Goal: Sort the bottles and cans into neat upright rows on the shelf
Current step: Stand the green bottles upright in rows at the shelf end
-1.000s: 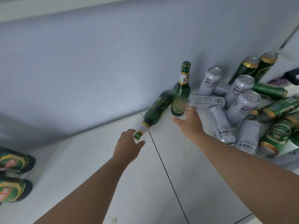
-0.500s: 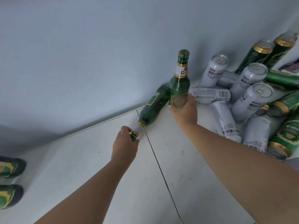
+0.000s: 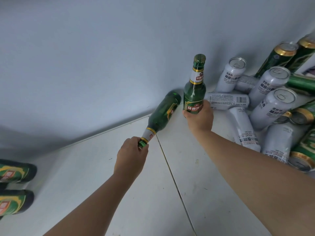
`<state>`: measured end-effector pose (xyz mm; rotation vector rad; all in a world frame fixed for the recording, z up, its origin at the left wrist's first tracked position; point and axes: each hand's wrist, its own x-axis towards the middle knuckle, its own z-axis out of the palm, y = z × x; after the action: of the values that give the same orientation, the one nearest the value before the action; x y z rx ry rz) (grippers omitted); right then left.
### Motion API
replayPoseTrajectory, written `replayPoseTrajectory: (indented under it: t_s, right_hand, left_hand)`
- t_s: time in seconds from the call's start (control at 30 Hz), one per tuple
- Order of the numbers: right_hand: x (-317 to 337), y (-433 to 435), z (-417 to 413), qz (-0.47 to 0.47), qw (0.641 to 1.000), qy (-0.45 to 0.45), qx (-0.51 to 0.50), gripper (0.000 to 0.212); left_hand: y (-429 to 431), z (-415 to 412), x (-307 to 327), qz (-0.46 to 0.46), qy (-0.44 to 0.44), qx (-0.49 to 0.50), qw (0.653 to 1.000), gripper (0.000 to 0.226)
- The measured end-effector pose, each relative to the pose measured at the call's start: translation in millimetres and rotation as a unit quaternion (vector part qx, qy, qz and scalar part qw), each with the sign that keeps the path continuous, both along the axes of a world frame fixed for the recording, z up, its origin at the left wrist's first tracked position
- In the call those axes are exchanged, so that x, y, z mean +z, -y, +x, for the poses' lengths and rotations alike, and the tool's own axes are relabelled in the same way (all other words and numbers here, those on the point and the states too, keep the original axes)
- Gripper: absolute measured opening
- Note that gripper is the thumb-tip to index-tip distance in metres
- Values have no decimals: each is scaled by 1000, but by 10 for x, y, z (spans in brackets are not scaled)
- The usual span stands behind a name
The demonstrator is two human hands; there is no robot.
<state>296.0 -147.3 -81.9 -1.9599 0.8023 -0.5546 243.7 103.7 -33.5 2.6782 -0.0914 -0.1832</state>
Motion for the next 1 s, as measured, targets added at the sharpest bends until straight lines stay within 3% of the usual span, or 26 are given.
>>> replayPoseTrajectory:
  t_s: [0.4, 0.7, 1.0]
  right_hand:
    - [108, -77, -263, 4, 998, -58, 39, 61]
    - [190, -180, -552, 1, 990, -80, 112, 60]
    - [300, -586, -805, -2, 978, -96, 186, 62]
  left_hand:
    - [-101, 24, 549, 82, 74, -76, 991, 32]
    - [-117, 56, 1049, 31, 177, -104, 978, 29]
    - [-330, 228, 1580, 79, 158, -163, 971, 19]
